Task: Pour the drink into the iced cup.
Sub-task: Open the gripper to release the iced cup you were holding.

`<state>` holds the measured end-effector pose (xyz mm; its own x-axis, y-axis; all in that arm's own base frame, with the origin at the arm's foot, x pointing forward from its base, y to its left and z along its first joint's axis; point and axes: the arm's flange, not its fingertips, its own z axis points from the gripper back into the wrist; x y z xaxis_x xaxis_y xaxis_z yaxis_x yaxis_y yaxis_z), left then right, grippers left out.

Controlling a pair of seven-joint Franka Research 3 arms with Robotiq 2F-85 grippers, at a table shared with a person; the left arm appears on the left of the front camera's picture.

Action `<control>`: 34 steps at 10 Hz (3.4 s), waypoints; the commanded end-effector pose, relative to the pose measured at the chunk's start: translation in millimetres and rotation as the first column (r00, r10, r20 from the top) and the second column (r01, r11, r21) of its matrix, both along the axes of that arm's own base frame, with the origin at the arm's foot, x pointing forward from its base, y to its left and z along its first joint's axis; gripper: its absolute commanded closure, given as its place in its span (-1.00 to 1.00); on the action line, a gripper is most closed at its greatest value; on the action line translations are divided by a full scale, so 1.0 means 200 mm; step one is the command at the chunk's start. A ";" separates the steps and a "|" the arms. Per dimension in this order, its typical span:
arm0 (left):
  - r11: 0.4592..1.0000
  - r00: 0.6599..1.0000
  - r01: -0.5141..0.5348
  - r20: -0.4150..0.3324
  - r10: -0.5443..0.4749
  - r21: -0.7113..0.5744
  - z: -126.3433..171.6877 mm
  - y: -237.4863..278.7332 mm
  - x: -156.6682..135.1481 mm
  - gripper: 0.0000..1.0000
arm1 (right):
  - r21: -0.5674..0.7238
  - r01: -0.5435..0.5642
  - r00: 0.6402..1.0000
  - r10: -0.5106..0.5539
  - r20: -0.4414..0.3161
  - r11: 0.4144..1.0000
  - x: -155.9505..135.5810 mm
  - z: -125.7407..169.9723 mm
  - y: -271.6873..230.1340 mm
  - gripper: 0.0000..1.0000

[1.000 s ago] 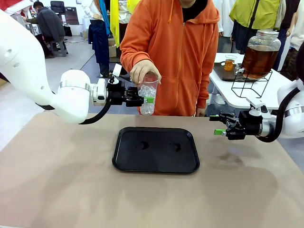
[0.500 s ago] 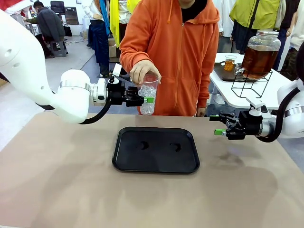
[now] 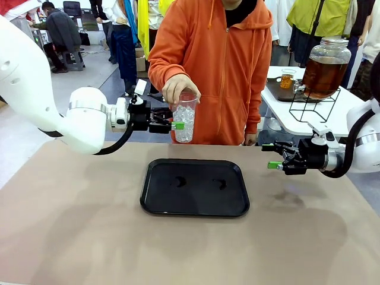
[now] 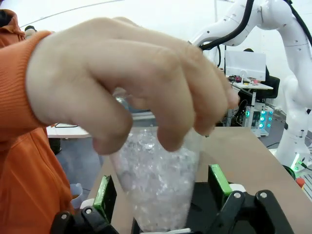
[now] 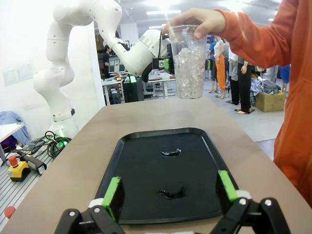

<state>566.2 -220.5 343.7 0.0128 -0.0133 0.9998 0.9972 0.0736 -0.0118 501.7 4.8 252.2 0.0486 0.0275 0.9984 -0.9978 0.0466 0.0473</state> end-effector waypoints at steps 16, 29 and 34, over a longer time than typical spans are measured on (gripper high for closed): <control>0.999 0.999 -0.034 0.010 0.034 -0.013 -0.26 0.79 -0.36 -1.00 | 0.002 -0.001 1.000 0.001 0.005 1.000 0.00 0.01 0.00 -1.00; 0.999 0.999 -0.034 0.010 0.034 -0.013 -0.26 0.79 -0.36 -1.00 | 0.002 -0.001 1.000 0.001 0.005 1.000 0.00 0.01 0.00 -1.00; 0.999 0.999 -0.034 0.010 0.034 -0.013 -0.26 0.79 -0.36 -1.00 | 0.002 -0.001 1.000 0.001 0.005 1.000 0.00 0.01 0.00 -1.00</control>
<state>493.6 -61.8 288.4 0.0055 -0.0078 1.0000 0.9946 0.1034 -0.0047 501.7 4.5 252.1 0.0488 0.0271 0.9984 -0.9978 0.0469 0.0475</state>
